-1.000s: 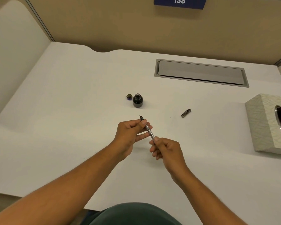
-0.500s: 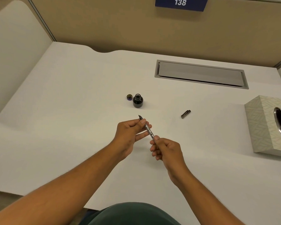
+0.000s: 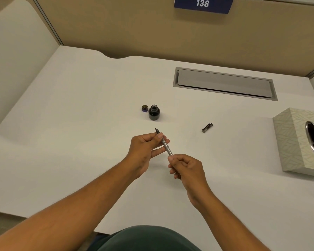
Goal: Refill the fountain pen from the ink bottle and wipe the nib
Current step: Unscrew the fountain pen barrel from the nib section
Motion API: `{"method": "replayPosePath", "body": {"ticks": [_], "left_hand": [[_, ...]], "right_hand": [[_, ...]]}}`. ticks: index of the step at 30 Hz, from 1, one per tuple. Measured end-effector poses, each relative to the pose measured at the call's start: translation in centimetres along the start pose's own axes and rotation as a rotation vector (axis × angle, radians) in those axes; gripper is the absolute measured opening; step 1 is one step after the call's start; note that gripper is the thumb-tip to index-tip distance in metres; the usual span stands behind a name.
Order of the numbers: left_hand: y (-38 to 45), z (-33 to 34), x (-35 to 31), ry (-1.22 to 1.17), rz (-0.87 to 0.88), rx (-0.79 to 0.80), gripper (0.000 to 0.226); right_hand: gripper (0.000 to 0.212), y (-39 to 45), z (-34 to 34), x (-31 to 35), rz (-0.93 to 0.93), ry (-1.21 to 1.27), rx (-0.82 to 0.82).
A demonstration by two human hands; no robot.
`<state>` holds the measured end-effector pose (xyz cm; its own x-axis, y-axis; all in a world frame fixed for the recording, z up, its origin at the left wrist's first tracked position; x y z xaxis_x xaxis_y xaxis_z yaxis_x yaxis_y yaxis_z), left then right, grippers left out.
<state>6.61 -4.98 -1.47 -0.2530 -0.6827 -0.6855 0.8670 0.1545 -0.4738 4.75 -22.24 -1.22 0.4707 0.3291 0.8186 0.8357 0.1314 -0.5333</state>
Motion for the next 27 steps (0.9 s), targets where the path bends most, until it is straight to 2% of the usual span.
{"method": "replayPosePath", "body": {"ticks": [2, 6, 8, 13, 16, 19, 24, 27], "left_hand": [[0.0, 0.0, 0.0, -0.01, 0.0, -0.003, 0.015], [0.0, 0.1, -0.1, -0.014, 0.009, -0.006, 0.016], [0.0, 0.1, 0.0, -0.017, 0.007, -0.004, 0.016], [-0.1, -0.3, 0.0, 0.025, 0.005, -0.041, 0.018], [-0.1, -0.7, -0.2, 0.067, 0.007, -0.079, 0.022], [-0.3, -0.8, -0.2, 0.063, 0.009, -0.088, 0.024], [-0.5, -0.8, -0.3, 0.066, 0.016, -0.093, 0.024], [-0.4, -0.8, -0.3, 0.085, 0.019, -0.1, 0.022]], "right_hand": [[0.018, -0.1, 0.2, 0.0, 0.012, 0.016, 0.012], [0.051, -0.3, 1.2, -1.0, 0.144, 0.09, 0.118], [0.047, -0.3, 1.2, -1.1, 0.126, 0.101, 0.109], [0.013, -0.3, 0.0, -0.4, 0.005, 0.07, -0.017], [0.016, -0.5, -0.2, -0.2, -0.003, 0.111, -0.028], [0.029, -0.6, 0.1, -0.4, 0.048, 0.202, -0.012], [0.008, -0.8, -0.5, -0.2, -0.003, 0.195, -0.04], [0.022, -0.4, -0.5, -0.4, 0.044, 0.207, -0.021]]}}
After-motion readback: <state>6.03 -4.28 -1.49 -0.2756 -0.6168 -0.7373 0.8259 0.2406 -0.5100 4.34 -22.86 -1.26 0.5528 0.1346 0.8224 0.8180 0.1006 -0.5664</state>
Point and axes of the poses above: each hand's wrist, its own y-axis towards the middle knuckle, its own z-axis out of the palm, x = y × z, the point moved 8 cm from there along y, towards the middle knuckle, and after that the axes turned 13 degrees about -y, right-handed, at the moved point
